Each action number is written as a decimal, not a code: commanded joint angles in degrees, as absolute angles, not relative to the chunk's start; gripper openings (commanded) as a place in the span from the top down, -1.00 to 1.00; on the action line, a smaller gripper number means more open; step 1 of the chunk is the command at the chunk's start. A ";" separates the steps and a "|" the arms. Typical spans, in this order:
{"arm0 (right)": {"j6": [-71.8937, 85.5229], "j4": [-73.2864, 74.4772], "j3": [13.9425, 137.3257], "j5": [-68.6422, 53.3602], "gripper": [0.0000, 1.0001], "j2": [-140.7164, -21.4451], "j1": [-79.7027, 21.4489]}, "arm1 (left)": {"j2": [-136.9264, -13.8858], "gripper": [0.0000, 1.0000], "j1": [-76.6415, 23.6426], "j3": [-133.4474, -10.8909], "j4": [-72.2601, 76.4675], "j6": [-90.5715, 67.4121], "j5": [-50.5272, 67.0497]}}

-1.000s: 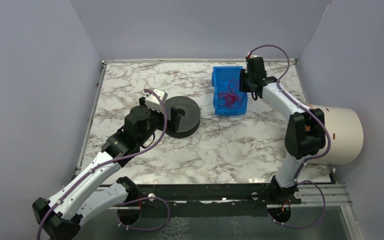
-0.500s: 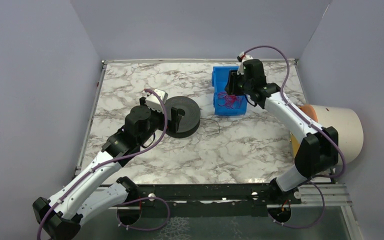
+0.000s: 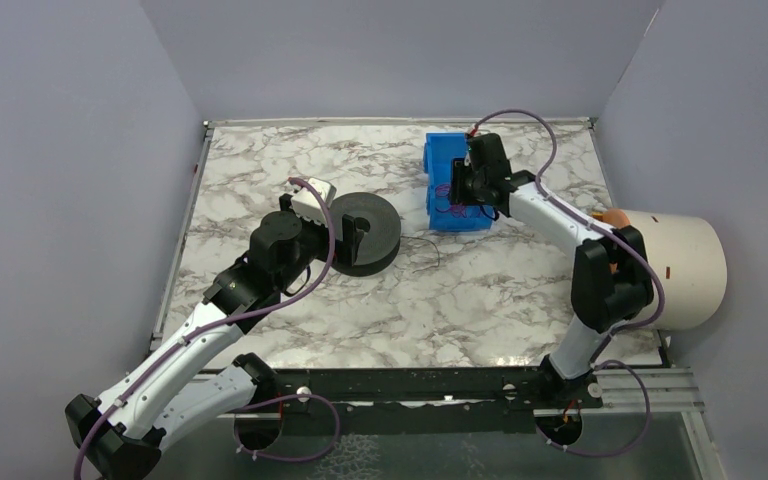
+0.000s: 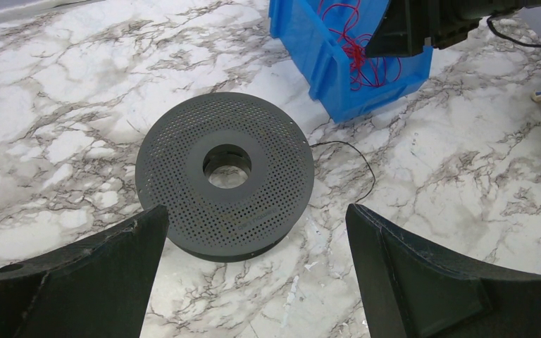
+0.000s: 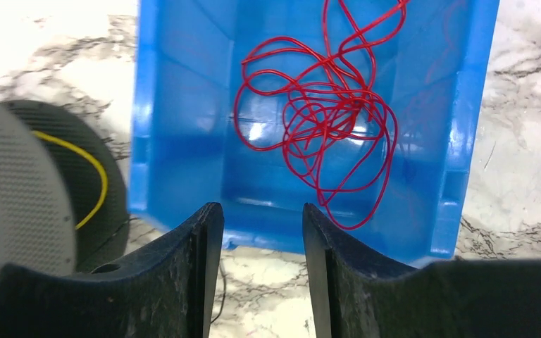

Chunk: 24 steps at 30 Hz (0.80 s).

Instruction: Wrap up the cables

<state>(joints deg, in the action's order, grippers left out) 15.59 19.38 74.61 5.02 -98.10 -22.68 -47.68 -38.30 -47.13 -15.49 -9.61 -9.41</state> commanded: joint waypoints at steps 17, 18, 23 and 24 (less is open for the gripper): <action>22.39 17.71 79.88 15.85 0.15 -111.36 -22.81 | -47.55 -0.98 -38.08 -48.60 -13.70 -9.98 -8.35; 22.50 17.75 80.15 15.93 0.20 -111.70 -22.79 | -47.64 -0.98 -38.13 -48.65 -13.65 -9.87 -8.39; 22.58 16.98 80.15 15.73 0.57 -111.87 -22.84 | -47.89 -0.98 -38.09 -48.60 -13.75 -9.77 -8.58; 22.51 16.76 79.96 15.85 0.66 -111.54 -22.85 | -47.90 -0.98 -38.14 -48.60 -13.72 -9.76 -8.58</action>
<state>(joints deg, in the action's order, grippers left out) 21.67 18.90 78.48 13.93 -111.04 -22.68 -47.81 -38.30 -47.13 -15.49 -9.61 -9.41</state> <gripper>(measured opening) 0.232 0.988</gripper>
